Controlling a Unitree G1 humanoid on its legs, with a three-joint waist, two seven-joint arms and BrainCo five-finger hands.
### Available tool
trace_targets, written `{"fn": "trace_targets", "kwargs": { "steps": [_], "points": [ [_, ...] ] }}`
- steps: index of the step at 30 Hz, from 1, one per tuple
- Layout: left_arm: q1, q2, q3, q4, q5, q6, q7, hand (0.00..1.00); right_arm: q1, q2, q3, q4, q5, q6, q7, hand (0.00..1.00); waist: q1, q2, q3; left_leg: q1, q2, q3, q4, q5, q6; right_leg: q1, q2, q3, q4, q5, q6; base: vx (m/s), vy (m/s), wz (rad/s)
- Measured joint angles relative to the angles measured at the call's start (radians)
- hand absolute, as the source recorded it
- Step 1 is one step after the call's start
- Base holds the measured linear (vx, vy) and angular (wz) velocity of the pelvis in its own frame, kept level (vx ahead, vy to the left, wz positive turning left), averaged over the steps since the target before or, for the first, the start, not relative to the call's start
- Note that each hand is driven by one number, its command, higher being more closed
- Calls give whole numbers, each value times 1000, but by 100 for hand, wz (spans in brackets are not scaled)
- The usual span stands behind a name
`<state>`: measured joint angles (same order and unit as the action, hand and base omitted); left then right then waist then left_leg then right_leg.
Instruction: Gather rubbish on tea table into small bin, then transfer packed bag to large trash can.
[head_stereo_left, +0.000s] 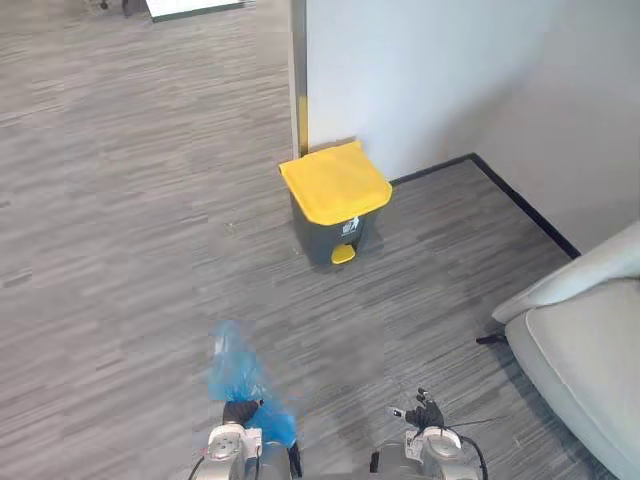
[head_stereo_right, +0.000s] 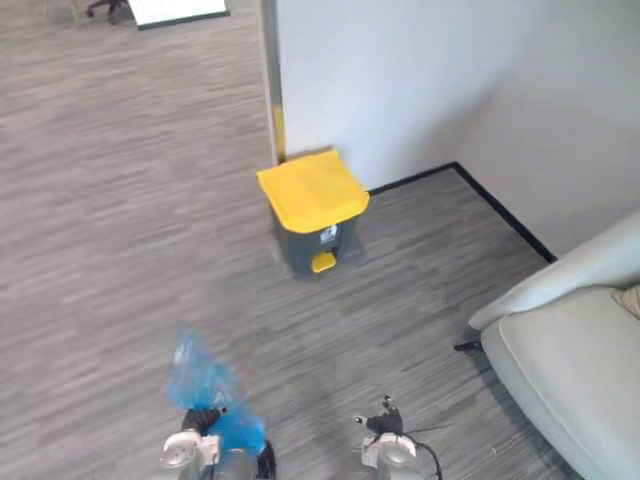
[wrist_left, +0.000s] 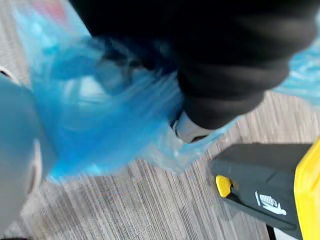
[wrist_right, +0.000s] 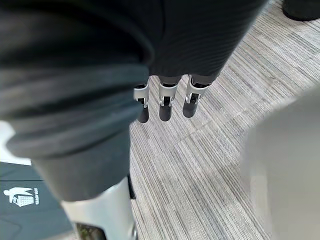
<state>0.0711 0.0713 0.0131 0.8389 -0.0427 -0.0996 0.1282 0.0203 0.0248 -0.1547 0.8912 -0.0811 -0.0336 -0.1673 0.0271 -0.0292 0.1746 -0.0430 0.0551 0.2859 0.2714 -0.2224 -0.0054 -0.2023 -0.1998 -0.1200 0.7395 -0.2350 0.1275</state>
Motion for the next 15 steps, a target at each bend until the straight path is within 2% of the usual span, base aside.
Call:
{"fn": "trace_targets", "kwargs": {
  "steps": [2,3,4,5,6,7,8,10,12,13,14,15],
  "points": [
    [4,3,-1,7,0,2,1,100,-6,-7,0,0,-1,-1,0,0,-3,9,9,71,6,-6,-63,-8,0,-27,-3,-65,48,-34,-31,273,-77,-12],
    [-2,3,0,18,0,3,1,100,-13,-14,1,0,-2,-1,1,0,-5,35,22,110,21,-7,-99,-8,-1,-50,1,-113,20,-57,-64,238,-122,-12],
    [-6,4,1,20,0,2,2,100,-24,-23,2,1,-2,0,3,0,-13,42,26,132,42,-7,-119,-8,-7,-71,20,-142,-66,-59,-75,217,-152,-3],
    [-9,10,-1,25,0,1,2,100,-34,-29,2,1,-5,0,3,0,-21,49,24,134,55,-8,-123,-8,-24,-86,39,-146,-171,-37,-75,225,-157,11],
    [-6,33,-4,37,0,-2,1,100,-36,-30,2,7,-8,-1,3,0,-23,37,22,133,36,-19,-124,-12,-48,-85,48,-137,-314,53,-78,238,-167,29],
    [-26,31,-2,69,1,0,1,100,-42,-48,2,40,-8,-6,3,0,-37,25,29,150,39,-50,-113,-37,-88,-89,50,-122,-332,127,-114,267,-194,22],
    [-29,17,2,85,1,1,3,100,-41,-66,2,68,-7,-1,4,0,-32,48,18,147,66,-59,-103,-37,-88,-81,69,-133,-329,111,-120,302,-230,11],
    [-22,3,2,86,1,-2,1,100,-34,-85,-3,71,-6,4,4,0,-29,67,14,143,97,-86,-65,-38,-91,-57,98,-150,-350,71,-132,325,-258,-5],
    [-25,-14,11,85,1,-1,0,100,-19,-82,-12,69,2,3,3,0,-31,72,15,86,145,-116,106,-36,-97,10,127,-178,-395,58,-147,270,-209,21],
    [-24,-26,19,80,1,-1,-5,100,-9,-76,-17,66,4,3,2,0,-31,74,17,36,178,-121,258,-14,-131,69,143,-195,-436,56,-153,327,-170,34],
    [-20,-38,32,73,1,-2,-5,100,-1,-72,-19,64,4,4,1,0,-30,72,19,-3,200,-122,368,18,-147,109,151,-198,-460,51,-159,279,-90,23],
    [-15,-55,46,73,1,-1,-7,100,4,-66,-20,64,6,4,0,0,-22,67,21,-32,218,-116,449,4,-148,154,151,-203,-482,48,-166,272,-50,8]
  ]
}}
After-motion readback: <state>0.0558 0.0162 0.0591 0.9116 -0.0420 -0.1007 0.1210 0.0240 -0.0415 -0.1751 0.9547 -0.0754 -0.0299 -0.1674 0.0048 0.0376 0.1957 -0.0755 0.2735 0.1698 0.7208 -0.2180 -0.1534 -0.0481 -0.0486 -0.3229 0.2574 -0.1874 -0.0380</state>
